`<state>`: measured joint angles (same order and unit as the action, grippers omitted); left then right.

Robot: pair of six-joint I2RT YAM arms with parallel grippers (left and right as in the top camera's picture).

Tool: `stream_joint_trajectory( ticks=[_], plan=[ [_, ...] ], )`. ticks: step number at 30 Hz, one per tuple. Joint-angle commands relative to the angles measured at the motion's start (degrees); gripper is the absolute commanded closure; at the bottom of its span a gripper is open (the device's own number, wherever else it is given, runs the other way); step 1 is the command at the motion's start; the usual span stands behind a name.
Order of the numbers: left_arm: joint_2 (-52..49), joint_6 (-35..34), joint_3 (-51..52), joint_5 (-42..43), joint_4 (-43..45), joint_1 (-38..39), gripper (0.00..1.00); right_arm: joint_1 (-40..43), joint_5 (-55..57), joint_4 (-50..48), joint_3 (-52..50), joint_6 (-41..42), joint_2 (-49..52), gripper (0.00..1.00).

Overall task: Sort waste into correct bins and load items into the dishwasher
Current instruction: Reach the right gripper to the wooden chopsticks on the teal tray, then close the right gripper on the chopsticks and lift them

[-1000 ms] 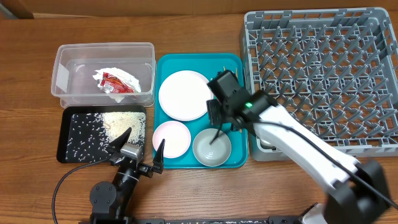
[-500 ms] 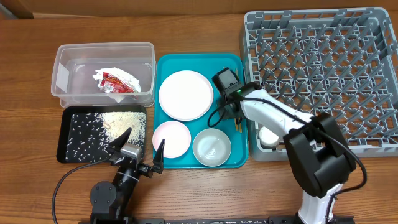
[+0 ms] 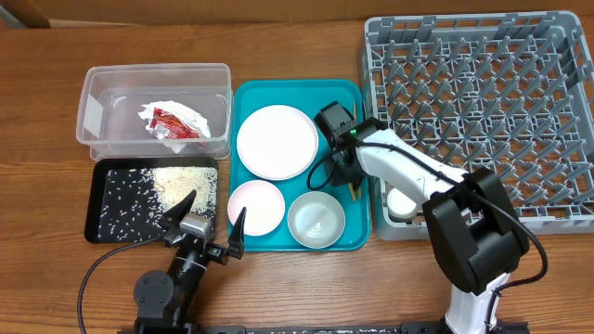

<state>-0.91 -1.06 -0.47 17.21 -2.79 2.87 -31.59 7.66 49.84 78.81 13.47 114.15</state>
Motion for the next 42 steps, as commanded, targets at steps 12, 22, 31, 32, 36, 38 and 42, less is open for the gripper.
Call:
stream_joint_trajectory(
  ticks=[12, 22, 31, 32, 36, 38, 42],
  plan=[
    [0.59, 0.68, 0.20, 0.22, 0.02, -0.35, 0.00, 7.08, 2.69, 7.50, 10.82, 0.20, -13.18, 0.96],
    [0.59, 0.70, 0.20, 0.22, 0.02, -0.35, 0.00, 10.45, 8.83, 6.16, 6.67, -1.44, -9.92, 0.51],
    [0.59, 0.70, 0.20, 0.22, 0.02, -0.35, 0.00, 4.09, -1.90, 8.24, 9.84, -1.25, -12.96, 0.50],
    [0.59, 0.68, 0.20, 0.22, 0.02, -0.35, 0.00, 2.89, -2.45, 7.98, 9.38, -0.63, -12.59, 0.50],
    [0.59, 0.68, 0.20, 0.22, 0.02, -0.35, 0.00, -1.57, 0.59, 4.28, 5.66, 2.25, -10.64, 0.50],
    [0.59, 0.70, 0.20, 0.22, 0.02, -0.35, 0.00, -2.84, 6.25, 1.62, 3.37, 4.72, -9.53, 0.49],
    [0.59, 0.70, 0.20, 0.22, 0.02, -0.35, 0.00, -3.17, 12.92, -4.07, -0.92, 7.56, -6.99, 0.48]
  ],
)
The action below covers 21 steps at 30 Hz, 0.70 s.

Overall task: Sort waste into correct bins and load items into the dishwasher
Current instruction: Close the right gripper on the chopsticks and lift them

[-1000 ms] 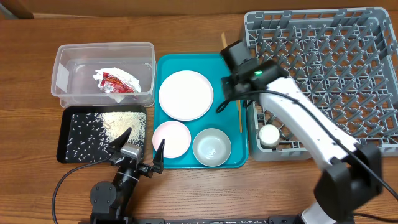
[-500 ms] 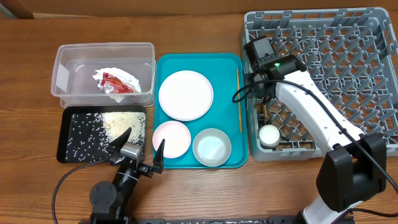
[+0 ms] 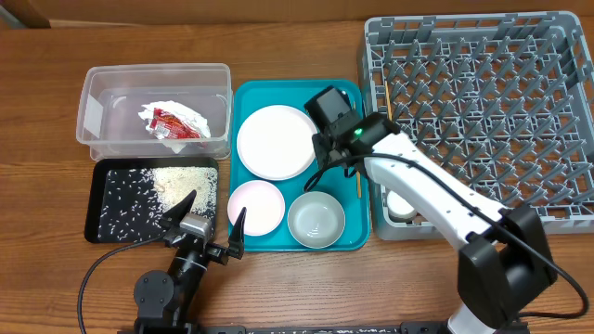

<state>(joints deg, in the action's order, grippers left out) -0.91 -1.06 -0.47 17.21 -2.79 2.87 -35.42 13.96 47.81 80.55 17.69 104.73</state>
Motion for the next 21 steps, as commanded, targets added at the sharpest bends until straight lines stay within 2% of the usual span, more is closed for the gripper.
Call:
stream_joint_trajectory(
  ticks=[1, 12, 14, 18, 21],
  plan=[
    [0.59, 0.70, 0.20, 0.22, 0.02, -0.35, 0.00, 0.94, 6.60, -3.28, -3.50, 3.37, 3.04, 0.48],
    [0.59, 0.70, 0.20, 0.22, 0.02, -0.35, 0.00, 1.42, 5.95, -6.45, -4.15, 3.37, 12.26, 0.48],
    [0.59, 0.70, 0.20, 0.22, 0.02, -0.35, 0.00, 1.42, 4.33, -6.54, -4.15, 3.32, 13.42, 0.52],
    [0.59, 0.70, 0.20, 0.22, 0.02, -0.35, 0.00, 1.40, 1.95, -5.49, -3.98, 0.44, 13.84, 0.77],
    [0.59, 0.68, 0.20, 0.22, 0.02, -0.35, 0.00, 0.92, 0.31, -4.07, -3.34, -0.57, 13.20, 0.81]
  ],
)
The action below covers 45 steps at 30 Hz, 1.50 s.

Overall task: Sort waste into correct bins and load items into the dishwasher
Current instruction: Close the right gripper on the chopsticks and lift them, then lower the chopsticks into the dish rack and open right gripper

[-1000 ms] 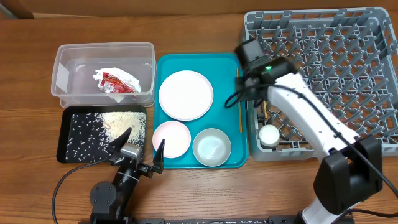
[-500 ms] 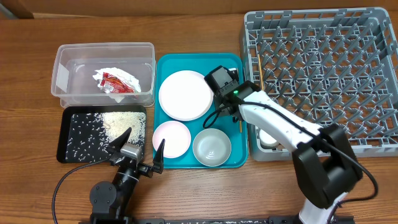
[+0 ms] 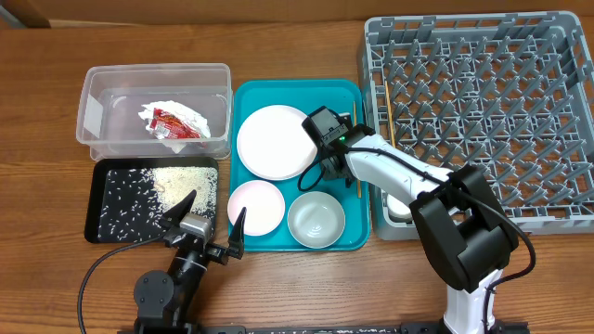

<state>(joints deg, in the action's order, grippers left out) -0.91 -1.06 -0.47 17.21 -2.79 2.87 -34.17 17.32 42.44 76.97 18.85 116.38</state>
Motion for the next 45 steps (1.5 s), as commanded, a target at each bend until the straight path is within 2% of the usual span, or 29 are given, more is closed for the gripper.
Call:
stream_joint_trajectory(
  ticks=[1, 2, 9, 21, 28, 31, 33, 36, 45],
  plan=[
    [0.59, 0.70, 0.20, 0.22, 0.02, -0.35, 0.00, -0.57, -2.78, 1.95, 0.57, -1.68, 1.22, 0.80],
    [0.59, 0.70, 0.20, 0.22, 0.02, -0.35, 0.00, -0.68, -2.19, 2.27, 0.85, -1.70, 0.92, 0.72],
    [0.59, 0.70, 0.20, 0.22, 0.02, -0.35, 0.00, -0.81, 5.79, 2.67, 2.36, -1.27, -2.08, 0.53],
    [0.59, 0.68, 0.20, 0.22, 0.02, -0.35, 0.00, 2.16, -4.96, -2.23, -3.85, -0.85, -1.16, 0.49],
    [0.59, 0.70, 0.20, 0.22, 0.02, -0.35, 0.00, 2.86, -6.21, -1.53, -5.20, -1.29, -1.18, 0.46],
    [0.59, 0.70, 0.20, 0.22, 0.02, -0.35, 0.00, 2.86, -9.77, 0.15, -5.18, -2.84, -1.18, 0.56],
    [0.59, 0.70, 0.20, 0.22, 0.02, -0.35, 0.00, 2.56, -9.92, 0.76, -5.18, -3.58, -1.18, 0.76],
    [0.59, 0.70, 0.20, 0.22, 0.02, -0.35, 0.00, 1.97, -9.88, 1.44, -4.50, -4.81, -1.18, 0.95],
    [0.59, 0.70, 0.20, 0.22, 0.02, -0.35, 0.00, 1.86, -9.64, 9.29, 6.60, -3.85, -7.78, 0.96]
  ],
)
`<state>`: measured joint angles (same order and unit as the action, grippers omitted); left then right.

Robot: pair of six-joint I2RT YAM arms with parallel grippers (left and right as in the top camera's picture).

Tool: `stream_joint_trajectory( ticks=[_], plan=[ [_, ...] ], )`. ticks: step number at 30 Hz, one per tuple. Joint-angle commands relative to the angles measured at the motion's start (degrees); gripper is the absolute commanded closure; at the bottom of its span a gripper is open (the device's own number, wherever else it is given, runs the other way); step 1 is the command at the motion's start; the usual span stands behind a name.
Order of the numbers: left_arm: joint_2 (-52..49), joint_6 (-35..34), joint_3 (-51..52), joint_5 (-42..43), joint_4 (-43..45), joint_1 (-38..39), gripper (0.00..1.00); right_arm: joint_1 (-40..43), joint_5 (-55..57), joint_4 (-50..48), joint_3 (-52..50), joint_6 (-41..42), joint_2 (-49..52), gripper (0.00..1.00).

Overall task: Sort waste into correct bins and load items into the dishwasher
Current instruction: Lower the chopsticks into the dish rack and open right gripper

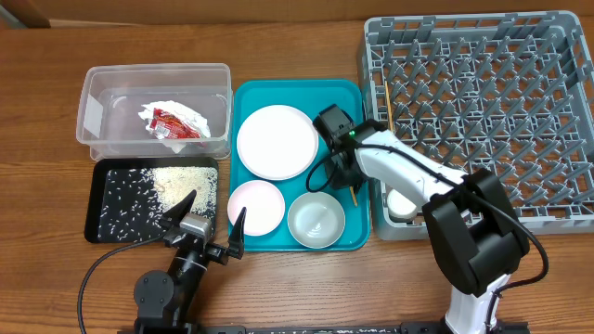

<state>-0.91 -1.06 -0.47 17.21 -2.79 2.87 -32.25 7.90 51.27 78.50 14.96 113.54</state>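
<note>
On the teal tray [249, 100] lie a large white plate [276, 140], a small pink plate [256, 206], a grey-green bowl [316, 220] and a wooden chopstick [354, 195] along its right side. My right gripper [342, 173] is low over that chopstick, its fingers hidden under the wrist. Another chopstick [388, 111] lies at the left edge of the grey dish rack [483, 37]. My left gripper [210, 219] stands open at the table's front, just below the tray's left corner, holding nothing.
A clear bin [93, 111] at the back left holds a crumpled red and white wrapper [172, 122]. A black tray [102, 176] with rice lies in front of it. A white dish [401, 204] sits in the rack's front left corner, under my right arm.
My right gripper has shifted a little right and toward the front, from the edge of the white plate to the lower part of the chopstick on the tray. The left arm has not moved.
My right gripper was first low at the tray's right side by the chopstick. Then it stood farther back between plate and rack, with one chopstick on the tray and one at the rack's left edge. Later it was beside the white plate, and now over the tray's chopstick again.
</note>
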Motion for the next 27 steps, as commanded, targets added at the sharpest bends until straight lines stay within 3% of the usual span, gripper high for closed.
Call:
stream_joint_trajectory(
  ticks=[1, 8, 18, 19, 22, 27],
  plan=[
    [0.59, 0.70, 0.20, 0.22, 0.02, -0.35, 0.00, 0.11, -0.13, 1.09, 6.49, 0.04, -6.38, 0.96],
    [0.59, 0.70, 0.20, 0.22, 0.02, -0.35, 0.00, 3.85, 6.12, 2.49, 10.95, 0.00, -14.27, 0.96],
    [0.59, 0.68, 0.20, 0.22, 0.02, -0.35, 0.00, 11.39, 4.22, 3.13, 6.21, -3.30, -9.79, 0.95],
    [0.59, 0.68, 0.20, 0.22, 0.02, -0.35, 0.00, 11.39, 4.52, 3.39, 5.95, -3.52, -9.49, 0.92],
    [0.59, 0.68, 0.20, 0.22, 0.02, -0.35, 0.00, 11.39, 6.91, 4.61, 6.27, -2.75, -9.79, 0.58],
    [0.59, 0.70, 0.20, 0.22, 0.02, -0.35, 0.00, 10.43, 6.03, 8.07, 8.46, 0.11, -13.70, 0.50]
  ],
)
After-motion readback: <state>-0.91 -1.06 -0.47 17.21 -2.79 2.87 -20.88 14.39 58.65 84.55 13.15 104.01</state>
